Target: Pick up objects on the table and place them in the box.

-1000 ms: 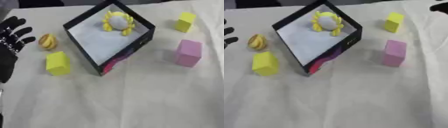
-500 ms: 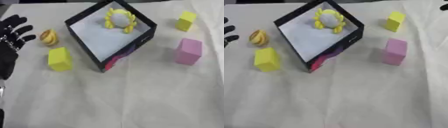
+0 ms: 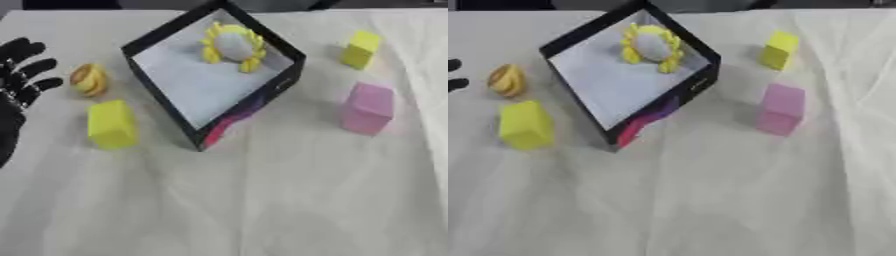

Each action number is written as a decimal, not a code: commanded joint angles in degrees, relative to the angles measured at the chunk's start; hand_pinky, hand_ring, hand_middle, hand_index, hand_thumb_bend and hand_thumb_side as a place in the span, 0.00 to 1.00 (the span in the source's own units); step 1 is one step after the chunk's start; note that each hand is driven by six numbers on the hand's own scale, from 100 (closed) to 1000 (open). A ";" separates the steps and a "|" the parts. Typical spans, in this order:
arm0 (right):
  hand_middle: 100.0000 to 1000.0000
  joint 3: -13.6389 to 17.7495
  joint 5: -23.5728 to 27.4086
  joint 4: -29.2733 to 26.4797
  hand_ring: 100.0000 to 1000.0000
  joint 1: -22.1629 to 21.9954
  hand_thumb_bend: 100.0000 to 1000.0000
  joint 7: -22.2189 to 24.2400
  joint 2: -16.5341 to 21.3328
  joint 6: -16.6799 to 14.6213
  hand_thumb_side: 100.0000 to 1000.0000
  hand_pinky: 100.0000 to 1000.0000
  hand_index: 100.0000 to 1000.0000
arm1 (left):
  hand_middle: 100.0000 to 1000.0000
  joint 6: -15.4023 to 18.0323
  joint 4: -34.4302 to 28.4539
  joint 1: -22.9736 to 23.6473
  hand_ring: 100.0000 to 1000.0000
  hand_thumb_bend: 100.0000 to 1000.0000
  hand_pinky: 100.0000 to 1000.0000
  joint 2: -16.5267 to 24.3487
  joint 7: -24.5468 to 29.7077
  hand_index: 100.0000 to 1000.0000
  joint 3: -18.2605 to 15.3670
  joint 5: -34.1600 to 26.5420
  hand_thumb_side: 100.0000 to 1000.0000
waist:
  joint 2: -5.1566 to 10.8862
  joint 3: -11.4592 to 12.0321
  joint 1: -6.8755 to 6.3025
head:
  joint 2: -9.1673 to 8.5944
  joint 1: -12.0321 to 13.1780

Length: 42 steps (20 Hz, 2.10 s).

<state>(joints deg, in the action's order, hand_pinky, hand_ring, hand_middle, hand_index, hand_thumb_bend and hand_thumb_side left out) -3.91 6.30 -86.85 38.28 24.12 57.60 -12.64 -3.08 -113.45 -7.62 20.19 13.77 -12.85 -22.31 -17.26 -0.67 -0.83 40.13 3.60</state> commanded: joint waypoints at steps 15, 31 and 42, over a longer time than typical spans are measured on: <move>0.83 -15.24 -24.42 23.08 0.83 21.01 0.00 14.90 -3.19 -17.33 0.29 0.88 0.93 | 0.82 0.73 -1.14 0.64 0.83 0.00 0.79 3.15 -0.20 0.86 0.18 0.29 0.75 | 3.06 -0.14 2.02 | -0.41 -0.72; 0.84 -18.56 -25.96 31.51 0.85 29.01 0.00 22.32 -15.31 -20.40 0.40 0.90 0.95 | 0.82 0.59 -1.14 0.82 0.83 0.00 0.79 3.20 0.20 0.86 0.55 -0.16 0.75 | 3.66 0.41 1.84 | -0.12 -2.30; 0.81 -20.91 -17.61 25.15 0.84 26.11 0.20 26.63 -11.15 -16.36 0.63 0.93 0.94 | 0.82 -0.16 -1.14 0.98 0.83 0.00 0.79 3.42 0.30 0.87 0.48 -0.15 0.76 | 3.60 0.45 2.41 | 0.23 -1.25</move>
<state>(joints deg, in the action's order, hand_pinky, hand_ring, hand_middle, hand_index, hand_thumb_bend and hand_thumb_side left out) -24.86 -12.57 -59.66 63.49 44.28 43.64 -23.29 -3.10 -113.45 -6.53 21.76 14.04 -12.15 -22.17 -15.75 -0.25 0.87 40.24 2.13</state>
